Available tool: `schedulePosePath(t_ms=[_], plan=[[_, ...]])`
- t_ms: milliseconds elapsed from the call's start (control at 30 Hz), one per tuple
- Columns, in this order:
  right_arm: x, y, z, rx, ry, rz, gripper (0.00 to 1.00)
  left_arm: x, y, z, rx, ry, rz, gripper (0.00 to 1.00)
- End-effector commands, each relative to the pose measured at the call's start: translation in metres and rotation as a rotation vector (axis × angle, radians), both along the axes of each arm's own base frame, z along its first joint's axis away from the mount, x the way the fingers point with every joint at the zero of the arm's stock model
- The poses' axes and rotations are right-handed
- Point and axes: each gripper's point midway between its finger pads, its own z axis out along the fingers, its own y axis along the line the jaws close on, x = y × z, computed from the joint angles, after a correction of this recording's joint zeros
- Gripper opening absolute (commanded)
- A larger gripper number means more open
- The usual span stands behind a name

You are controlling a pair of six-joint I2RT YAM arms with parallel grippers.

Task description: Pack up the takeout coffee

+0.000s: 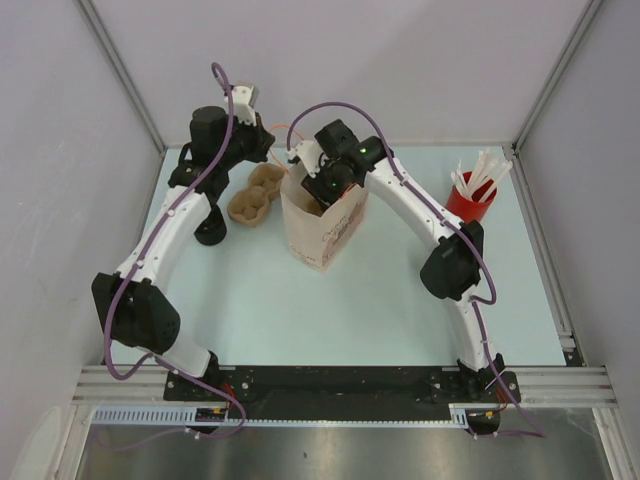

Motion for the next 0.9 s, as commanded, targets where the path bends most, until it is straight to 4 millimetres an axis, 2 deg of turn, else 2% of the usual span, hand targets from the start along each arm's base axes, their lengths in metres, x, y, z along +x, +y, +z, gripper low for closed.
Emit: schedulePosePath(t_ms=[0,200,567,867], plan=[[-0.010,-0.008,-0.011,-0.034,0.060,-0.020,0.44,0.003,0.010,0.031,-0.005,-0.094,0.067,0.00],[-0.016,-0.011,-0.023,-0.055,0.107,-0.021,0.44,0.012,0.023,0.028,0.009,-0.080,0.152,0.00],[-0.022,-0.015,-0.046,-0.107,0.166,-0.015,0.44,0.022,0.024,0.021,0.009,-0.054,0.185,0.00],[-0.024,-0.016,-0.053,-0.121,0.180,-0.018,0.45,0.022,0.027,0.021,0.012,-0.058,0.199,0.00]])
